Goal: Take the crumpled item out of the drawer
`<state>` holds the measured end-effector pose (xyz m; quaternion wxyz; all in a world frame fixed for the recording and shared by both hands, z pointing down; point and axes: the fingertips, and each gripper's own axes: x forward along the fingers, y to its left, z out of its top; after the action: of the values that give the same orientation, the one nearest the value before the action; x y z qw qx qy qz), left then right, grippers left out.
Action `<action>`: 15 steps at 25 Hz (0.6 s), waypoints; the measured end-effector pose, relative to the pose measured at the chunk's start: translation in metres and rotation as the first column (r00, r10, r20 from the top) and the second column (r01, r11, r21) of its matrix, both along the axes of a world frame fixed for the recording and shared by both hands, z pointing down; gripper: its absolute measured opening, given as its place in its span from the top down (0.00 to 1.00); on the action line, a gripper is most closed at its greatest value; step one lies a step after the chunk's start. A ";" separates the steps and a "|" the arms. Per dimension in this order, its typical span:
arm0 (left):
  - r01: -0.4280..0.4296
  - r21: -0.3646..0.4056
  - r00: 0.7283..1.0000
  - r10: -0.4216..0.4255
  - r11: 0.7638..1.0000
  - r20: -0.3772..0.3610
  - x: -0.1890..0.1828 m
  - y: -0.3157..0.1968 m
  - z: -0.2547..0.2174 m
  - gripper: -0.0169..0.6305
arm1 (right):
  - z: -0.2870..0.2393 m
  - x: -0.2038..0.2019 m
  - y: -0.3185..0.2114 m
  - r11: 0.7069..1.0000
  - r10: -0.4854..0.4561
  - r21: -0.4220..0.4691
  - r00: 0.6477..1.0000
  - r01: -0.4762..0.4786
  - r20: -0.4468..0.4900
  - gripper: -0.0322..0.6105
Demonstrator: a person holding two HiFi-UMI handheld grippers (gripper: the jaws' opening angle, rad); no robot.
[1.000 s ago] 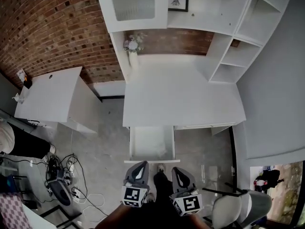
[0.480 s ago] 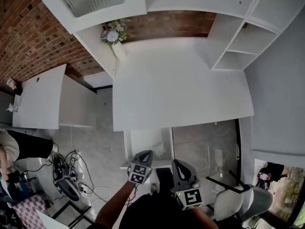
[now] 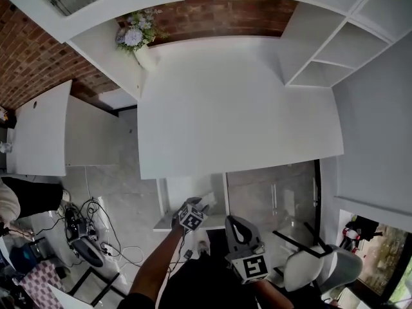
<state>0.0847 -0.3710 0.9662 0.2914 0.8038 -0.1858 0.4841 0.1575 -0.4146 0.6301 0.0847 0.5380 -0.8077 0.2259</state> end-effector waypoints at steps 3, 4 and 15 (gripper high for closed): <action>-0.053 -0.048 0.997 0.056 0.997 0.054 -0.005 0.009 0.037 0.67 | 0.009 -0.001 -0.004 1.000 -0.005 -0.016 1.000 0.005 -0.007 0.93; -0.063 -0.066 0.995 0.068 0.996 0.070 -0.008 0.011 0.049 0.67 | 0.012 -0.001 -0.006 1.000 -0.003 -0.024 1.000 0.003 -0.008 0.93; -0.107 -0.199 0.983 0.134 0.974 0.128 -0.008 0.018 0.121 0.64 | 0.044 0.010 -0.018 0.994 0.058 -0.096 0.998 -0.057 -0.001 0.93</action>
<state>0.0766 -0.3535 1.0874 0.3236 0.7458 -0.1095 0.5719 0.1678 -0.4323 0.6737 0.1034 0.5562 -0.7801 0.2672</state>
